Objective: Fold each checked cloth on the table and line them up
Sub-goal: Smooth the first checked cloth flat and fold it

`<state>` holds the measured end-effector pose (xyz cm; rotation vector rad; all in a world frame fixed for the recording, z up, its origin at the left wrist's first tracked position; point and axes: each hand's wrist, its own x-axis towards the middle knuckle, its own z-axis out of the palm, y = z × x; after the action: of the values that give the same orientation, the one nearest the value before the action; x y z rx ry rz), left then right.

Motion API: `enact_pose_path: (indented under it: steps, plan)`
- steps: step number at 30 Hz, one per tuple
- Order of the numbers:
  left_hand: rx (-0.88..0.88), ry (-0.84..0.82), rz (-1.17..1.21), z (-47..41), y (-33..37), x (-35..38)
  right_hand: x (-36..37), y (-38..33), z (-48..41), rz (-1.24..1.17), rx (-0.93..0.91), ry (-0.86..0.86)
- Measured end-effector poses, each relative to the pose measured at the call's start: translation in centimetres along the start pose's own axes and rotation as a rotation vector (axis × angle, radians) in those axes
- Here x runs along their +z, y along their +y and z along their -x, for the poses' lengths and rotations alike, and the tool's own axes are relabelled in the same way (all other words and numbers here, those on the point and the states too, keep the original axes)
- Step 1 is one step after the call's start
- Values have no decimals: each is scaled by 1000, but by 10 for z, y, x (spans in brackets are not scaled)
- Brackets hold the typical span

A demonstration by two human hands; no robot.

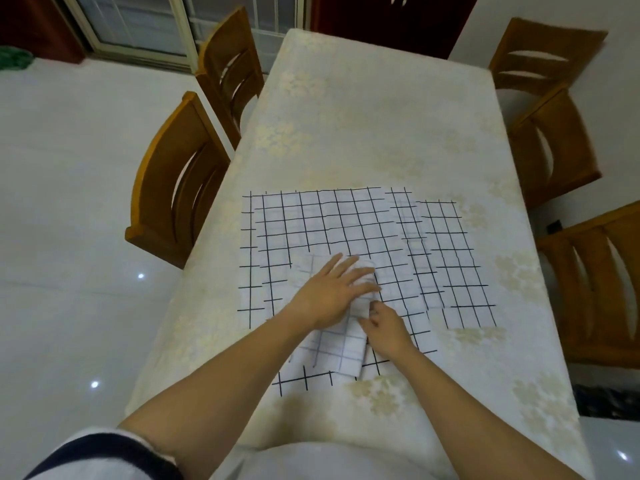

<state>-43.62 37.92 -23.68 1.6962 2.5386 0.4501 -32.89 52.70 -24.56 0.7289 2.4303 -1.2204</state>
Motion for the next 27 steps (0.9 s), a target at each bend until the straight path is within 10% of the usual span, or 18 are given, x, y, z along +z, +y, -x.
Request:
enact_pose_path:
  steps: [6, 12, 27]
  plan:
    - [-28, -323, -201, -26, 23, -14, -27, 11, 22, 189, -141, -10]
    - [-328, -448, 189, -32, 5, -35, -62, 28, 28, 112, -128, 41]
    - [-951, 90, 1078, 24, -12, -3, -79, 48, 10, -423, 211, 258]
